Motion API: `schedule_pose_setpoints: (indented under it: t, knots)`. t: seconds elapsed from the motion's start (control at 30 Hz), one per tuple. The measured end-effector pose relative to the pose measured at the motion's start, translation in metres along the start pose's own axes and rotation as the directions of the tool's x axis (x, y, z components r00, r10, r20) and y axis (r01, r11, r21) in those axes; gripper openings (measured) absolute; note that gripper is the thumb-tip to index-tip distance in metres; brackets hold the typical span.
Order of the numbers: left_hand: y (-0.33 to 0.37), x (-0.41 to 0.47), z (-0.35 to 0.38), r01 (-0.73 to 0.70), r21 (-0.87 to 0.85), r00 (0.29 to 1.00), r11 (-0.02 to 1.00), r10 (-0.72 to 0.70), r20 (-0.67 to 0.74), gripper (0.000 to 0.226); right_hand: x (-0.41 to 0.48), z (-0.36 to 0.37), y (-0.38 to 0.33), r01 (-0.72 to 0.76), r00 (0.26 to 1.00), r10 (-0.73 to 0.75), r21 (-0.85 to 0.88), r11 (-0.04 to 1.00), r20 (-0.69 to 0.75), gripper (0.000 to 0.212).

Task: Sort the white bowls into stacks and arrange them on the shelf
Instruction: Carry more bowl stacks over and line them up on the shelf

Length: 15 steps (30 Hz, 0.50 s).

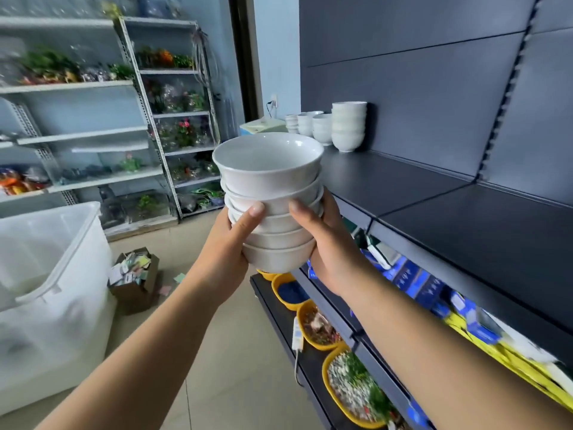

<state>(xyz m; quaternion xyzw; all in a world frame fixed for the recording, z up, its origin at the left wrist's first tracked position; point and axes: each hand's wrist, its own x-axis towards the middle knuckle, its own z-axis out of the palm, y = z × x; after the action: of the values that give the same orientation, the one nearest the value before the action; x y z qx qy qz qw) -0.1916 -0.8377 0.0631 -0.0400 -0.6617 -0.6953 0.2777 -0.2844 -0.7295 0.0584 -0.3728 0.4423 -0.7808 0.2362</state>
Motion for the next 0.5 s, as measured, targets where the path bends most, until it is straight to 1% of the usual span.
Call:
schedule_pose_setpoints:
  t: [0.03,0.13,0.17,0.3,0.37,0.43,0.5]
  knots:
    - [-0.004,0.020,-0.010,-0.004,0.005,1.000,1.000,0.004,0.000,0.093,0.023,-0.003,0.006,0.002,1.000,-0.002,-0.001,1.000,0.004,0.050]
    - [-0.015,0.070,-0.038,-0.005,0.010,1.000,1.000,0.005,0.011,0.093,0.080,-0.010,0.021,-0.004,1.000,0.004,-0.016,1.000,0.017,0.072]
    - [-0.019,0.085,-0.047,-0.005,0.011,1.000,1.000,0.005,0.004,0.091,0.097,-0.013,0.027,-0.002,1.000,0.002,-0.012,1.000,0.023,0.076]
    - [-0.035,0.138,-0.076,0.016,0.021,1.000,1.000,-0.016,0.011,0.083,0.156,-0.020,0.043,-0.007,0.999,0.006,0.027,1.000,0.034,0.076]
    - [-0.045,0.166,-0.091,0.019,0.011,1.000,1.000,-0.019,0.019,0.081,0.183,-0.026,0.053,-0.003,1.000,0.003,-0.002,1.000,0.019,0.082]
    - [-0.056,0.193,-0.102,0.029,0.000,0.999,1.000,-0.029,0.027,0.082,0.208,-0.031,0.060,0.013,1.000,-0.013,-0.029,1.000,-0.021,0.092]
    - [-0.070,0.225,-0.115,0.035,-0.011,0.997,0.999,-0.034,0.070,0.089,0.234,-0.037,0.068,0.047,0.994,-0.052,-0.060,0.997,-0.093,0.093]
